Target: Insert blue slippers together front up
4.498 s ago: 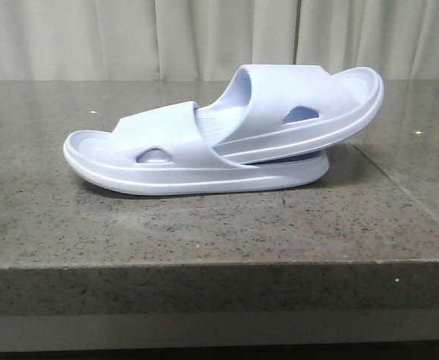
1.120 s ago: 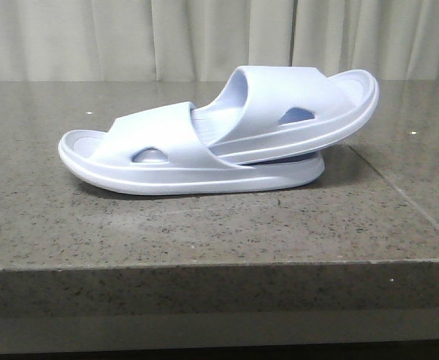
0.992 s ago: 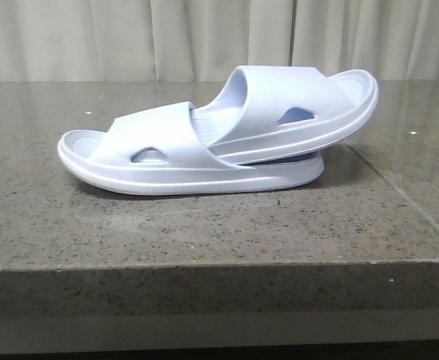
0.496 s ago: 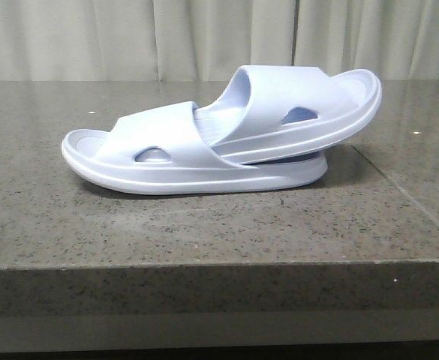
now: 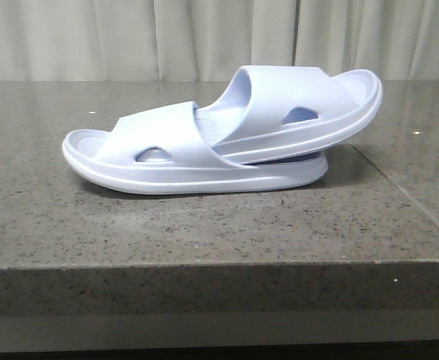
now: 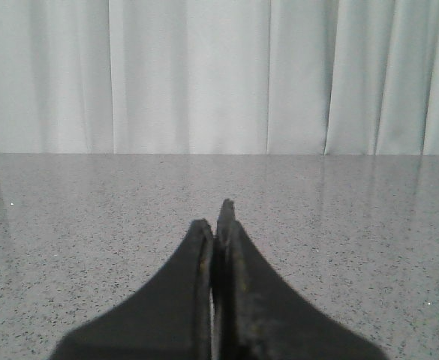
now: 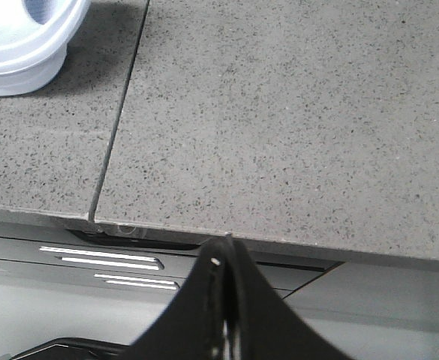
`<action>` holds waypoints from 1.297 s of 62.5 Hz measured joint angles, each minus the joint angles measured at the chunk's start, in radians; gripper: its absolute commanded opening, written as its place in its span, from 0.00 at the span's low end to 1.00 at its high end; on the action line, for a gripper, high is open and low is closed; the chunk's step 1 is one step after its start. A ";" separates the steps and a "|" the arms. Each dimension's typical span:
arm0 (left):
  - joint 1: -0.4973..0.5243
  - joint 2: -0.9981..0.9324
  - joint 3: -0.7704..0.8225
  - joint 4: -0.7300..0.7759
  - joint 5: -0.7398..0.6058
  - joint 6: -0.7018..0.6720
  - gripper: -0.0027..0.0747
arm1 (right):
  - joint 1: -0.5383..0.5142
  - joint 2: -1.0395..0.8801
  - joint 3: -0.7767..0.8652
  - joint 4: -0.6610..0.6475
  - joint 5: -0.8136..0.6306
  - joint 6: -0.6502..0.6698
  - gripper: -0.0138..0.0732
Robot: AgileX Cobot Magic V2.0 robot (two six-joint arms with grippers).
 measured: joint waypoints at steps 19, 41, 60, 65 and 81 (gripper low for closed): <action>0.001 0.000 0.000 0.000 0.000 0.001 0.01 | 0.006 -0.022 0.014 -0.008 -0.035 0.000 0.08; 0.001 0.000 0.000 0.000 0.000 0.001 0.01 | 0.072 -0.238 0.359 -0.016 -0.576 0.000 0.08; 0.001 0.000 0.000 0.000 0.000 0.001 0.01 | 0.072 -0.407 0.642 -0.018 -0.843 0.000 0.08; 0.001 0.000 0.000 0.000 0.000 0.001 0.01 | 0.072 -0.441 0.690 -0.018 -0.884 0.000 0.08; 0.001 0.000 0.000 0.000 0.000 0.001 0.01 | 0.072 -0.462 0.759 -0.018 -0.996 0.000 0.08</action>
